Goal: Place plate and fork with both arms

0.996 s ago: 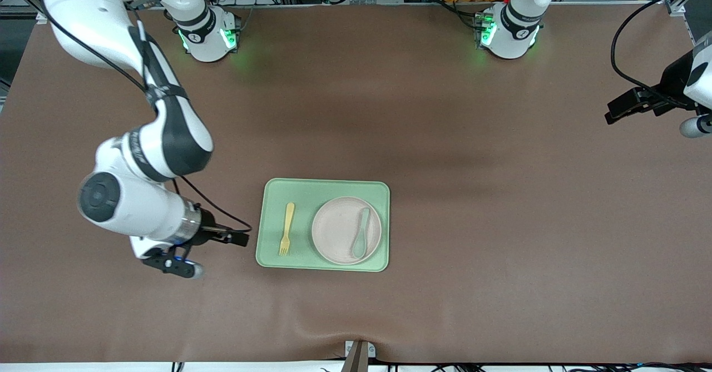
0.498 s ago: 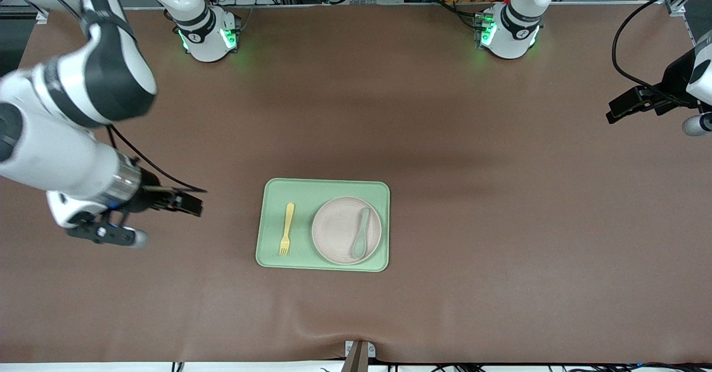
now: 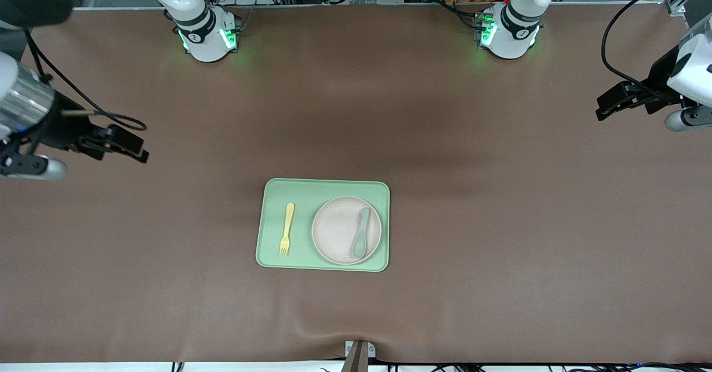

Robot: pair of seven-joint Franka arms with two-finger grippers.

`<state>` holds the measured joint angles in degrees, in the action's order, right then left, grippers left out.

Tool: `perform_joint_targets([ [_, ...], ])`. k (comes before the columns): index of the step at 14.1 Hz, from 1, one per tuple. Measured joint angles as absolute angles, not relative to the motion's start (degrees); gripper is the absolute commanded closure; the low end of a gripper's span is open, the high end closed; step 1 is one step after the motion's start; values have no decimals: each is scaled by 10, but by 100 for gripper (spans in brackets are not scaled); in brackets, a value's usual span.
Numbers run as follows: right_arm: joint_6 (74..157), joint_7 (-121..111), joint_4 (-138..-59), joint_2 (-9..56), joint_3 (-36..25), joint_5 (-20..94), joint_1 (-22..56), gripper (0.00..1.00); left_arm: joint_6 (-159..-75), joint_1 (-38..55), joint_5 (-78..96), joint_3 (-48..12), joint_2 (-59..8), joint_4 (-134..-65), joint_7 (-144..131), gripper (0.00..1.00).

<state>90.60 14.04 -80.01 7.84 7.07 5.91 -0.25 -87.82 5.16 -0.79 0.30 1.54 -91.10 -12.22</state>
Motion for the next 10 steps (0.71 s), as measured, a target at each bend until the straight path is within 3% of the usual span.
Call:
perform_joint_targets([
  [5, 932, 137, -938, -42, 69, 43, 1, 0, -875, 52, -8, -1, 27, -909, -122, 0],
  [10, 956, 86, -923, -28, 65, -1, 1, 0, -875, 52, -8, -6, 31, -909, -122, 0],
])
